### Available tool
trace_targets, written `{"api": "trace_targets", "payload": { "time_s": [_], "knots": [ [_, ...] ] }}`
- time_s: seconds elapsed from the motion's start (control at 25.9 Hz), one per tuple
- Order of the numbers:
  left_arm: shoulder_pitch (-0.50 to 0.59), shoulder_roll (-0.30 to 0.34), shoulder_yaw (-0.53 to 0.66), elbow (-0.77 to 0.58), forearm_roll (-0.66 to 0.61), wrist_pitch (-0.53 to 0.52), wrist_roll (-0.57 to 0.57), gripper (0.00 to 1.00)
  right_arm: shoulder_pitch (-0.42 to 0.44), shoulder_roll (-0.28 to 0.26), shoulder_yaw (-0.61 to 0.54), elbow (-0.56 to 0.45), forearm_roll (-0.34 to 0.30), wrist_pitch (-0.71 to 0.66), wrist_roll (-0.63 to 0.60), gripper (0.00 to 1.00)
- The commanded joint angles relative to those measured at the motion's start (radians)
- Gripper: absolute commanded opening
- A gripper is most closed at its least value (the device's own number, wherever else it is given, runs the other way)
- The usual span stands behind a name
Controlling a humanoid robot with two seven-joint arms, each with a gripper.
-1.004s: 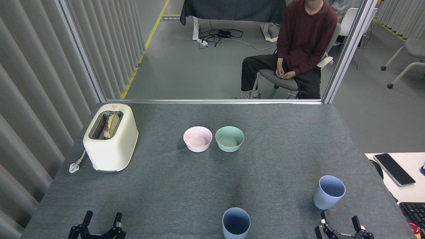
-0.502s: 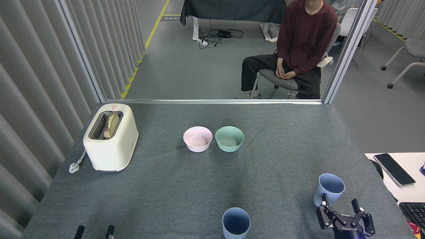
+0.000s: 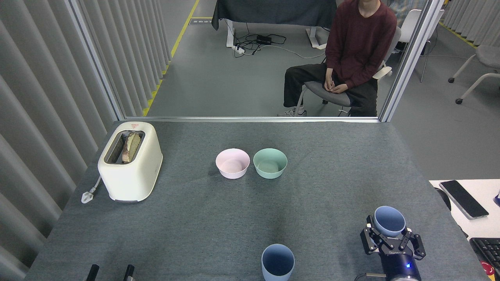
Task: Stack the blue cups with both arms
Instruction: 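Carry the held cup toward the first cup and lower it inside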
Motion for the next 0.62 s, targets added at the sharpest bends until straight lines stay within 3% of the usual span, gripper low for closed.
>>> {"api": "trace_targets", "payload": {
  "time_s": [0.0, 0.12, 0.27, 0.35, 0.46, 0.58],
  "knots": [
    [-0.001, 0.000, 0.000, -0.003, -0.003, 0.000, 0.000, 0.99, 0.007, 0.004, 0.001, -0.013, 0.002, -0.008, -0.006, 0.52],
    [-0.002, 0.002, 0.000, -0.005, -0.006, 0.000, 0.000, 0.99, 0.096, 0.001, 0.027, -0.159, -0.002, -0.044, -0.020, 0.48],
    [-0.001, 0.000, -0.003, -0.008, -0.006, -0.002, 0.000, 0.99, 0.313, 0.010, 0.098, -0.570, -0.002, -0.100, -0.014, 0.48],
    [-0.001, -0.001, -0.003, -0.008, -0.006, -0.003, 0.000, 0.99, 0.379, 0.010, 0.165, -0.723, -0.001, -0.106, 0.001, 0.49],
    [-0.001, 0.000, -0.003, -0.006, -0.006, -0.005, 0.000, 0.99, 0.389, 0.053, 0.288, -0.763, 0.059, -0.104, 0.041, 0.50],
    [-0.001, -0.001, -0.003, -0.008, -0.006, -0.005, 0.000, 0.99, 0.384, 0.150, 0.334, -0.769, 0.163, -0.112, 0.046, 0.50]
  ]
}}
